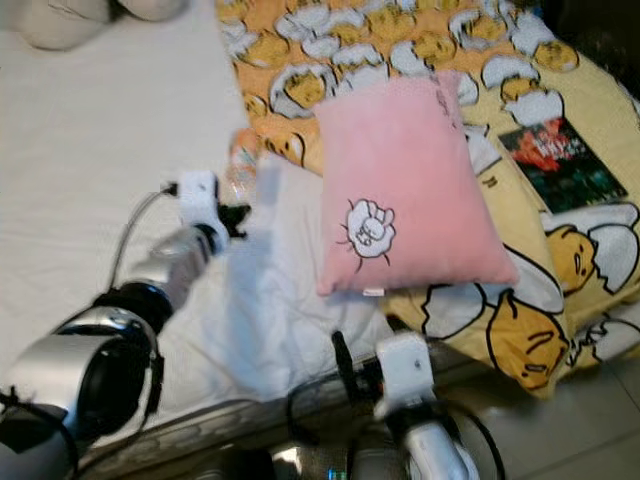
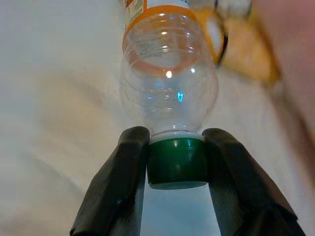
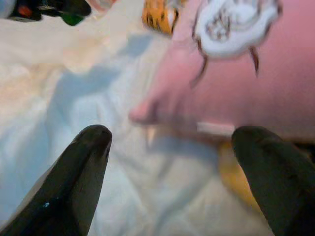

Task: Clean up the room

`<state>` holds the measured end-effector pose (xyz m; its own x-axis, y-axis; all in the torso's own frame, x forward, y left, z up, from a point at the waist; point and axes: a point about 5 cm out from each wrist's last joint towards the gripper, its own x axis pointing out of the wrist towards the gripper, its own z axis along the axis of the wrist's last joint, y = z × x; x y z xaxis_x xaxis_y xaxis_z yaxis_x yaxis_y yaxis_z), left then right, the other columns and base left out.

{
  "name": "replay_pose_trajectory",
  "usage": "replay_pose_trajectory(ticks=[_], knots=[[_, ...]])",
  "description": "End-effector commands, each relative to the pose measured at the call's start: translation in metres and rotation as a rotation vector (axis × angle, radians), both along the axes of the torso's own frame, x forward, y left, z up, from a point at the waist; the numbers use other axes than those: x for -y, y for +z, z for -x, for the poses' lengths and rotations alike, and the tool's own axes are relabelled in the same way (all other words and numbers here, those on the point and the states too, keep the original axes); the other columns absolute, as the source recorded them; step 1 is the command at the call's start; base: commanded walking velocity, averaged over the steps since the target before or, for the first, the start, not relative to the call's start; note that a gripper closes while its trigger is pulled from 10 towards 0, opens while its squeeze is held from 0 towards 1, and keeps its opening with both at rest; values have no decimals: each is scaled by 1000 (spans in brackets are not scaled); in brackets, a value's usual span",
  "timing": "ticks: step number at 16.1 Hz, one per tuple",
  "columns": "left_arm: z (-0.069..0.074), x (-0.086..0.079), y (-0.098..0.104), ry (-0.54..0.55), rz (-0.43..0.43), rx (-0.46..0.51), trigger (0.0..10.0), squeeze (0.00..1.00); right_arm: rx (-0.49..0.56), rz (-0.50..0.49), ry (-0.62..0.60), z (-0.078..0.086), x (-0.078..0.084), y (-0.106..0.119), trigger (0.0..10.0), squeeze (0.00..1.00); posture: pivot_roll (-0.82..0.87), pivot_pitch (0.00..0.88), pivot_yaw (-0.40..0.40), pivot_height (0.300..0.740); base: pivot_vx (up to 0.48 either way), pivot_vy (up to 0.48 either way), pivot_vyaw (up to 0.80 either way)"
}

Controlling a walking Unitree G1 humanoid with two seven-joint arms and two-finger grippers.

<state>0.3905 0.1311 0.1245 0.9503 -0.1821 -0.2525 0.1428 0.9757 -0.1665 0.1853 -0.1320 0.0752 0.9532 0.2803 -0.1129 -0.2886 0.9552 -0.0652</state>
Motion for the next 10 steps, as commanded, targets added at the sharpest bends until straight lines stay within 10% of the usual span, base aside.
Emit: replay_pose_trajectory(ticks=[1, 7, 10], knots=[[-2, -11, 9, -4, -9, 58, 0, 0, 13, -18, -13, -8, 1, -1, 10000, 0, -232, 0, 137, 740, 0, 0, 0], [27, -61, 35, 39, -97, 344, 0, 0, 149, -91, -117, -69, 15, 24, 10000, 0, -145, 0, 112, 740, 0, 0, 0], [75, -85, 19, 172, -131, 328, 0, 0, 260, -103, -167, -92, 22, 44, 10000, 0, -98, 0, 91, 740, 0, 0, 0]])
